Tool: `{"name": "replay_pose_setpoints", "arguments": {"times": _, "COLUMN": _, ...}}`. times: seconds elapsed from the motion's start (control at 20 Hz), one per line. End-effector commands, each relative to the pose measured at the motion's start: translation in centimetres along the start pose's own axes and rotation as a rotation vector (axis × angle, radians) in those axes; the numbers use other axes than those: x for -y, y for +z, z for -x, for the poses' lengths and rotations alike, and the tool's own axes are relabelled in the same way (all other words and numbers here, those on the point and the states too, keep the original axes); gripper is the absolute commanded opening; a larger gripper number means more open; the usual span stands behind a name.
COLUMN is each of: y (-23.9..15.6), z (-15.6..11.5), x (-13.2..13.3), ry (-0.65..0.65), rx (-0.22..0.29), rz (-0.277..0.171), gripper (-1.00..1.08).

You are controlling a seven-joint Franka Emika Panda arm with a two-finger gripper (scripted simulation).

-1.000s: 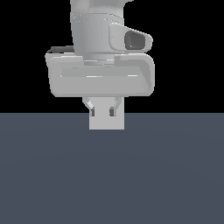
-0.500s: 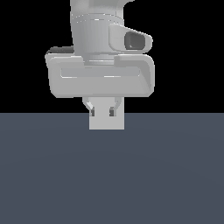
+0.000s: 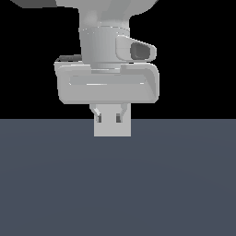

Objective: Plug the charger into the wall socket.

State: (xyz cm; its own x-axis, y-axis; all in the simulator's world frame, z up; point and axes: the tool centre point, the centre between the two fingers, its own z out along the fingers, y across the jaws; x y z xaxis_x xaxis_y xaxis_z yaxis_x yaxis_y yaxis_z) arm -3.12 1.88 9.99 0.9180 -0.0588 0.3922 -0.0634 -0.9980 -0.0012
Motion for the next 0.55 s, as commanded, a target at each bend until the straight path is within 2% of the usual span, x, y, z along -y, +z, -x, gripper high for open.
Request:
{"name": "replay_pose_setpoints", "arguments": {"times": 0.0, "y": 0.4, "z": -1.0, "x": 0.0, "ry": 0.001, "rx": 0.0, "rz": 0.0, "gripper": -1.0}}
{"name": "replay_pose_setpoints", "arguments": {"times": 0.5, "y": 1.2, "z": -2.8, "x": 0.0, "ry": 0.0, "rx": -0.001, "rz": 0.001, "gripper": -1.0}}
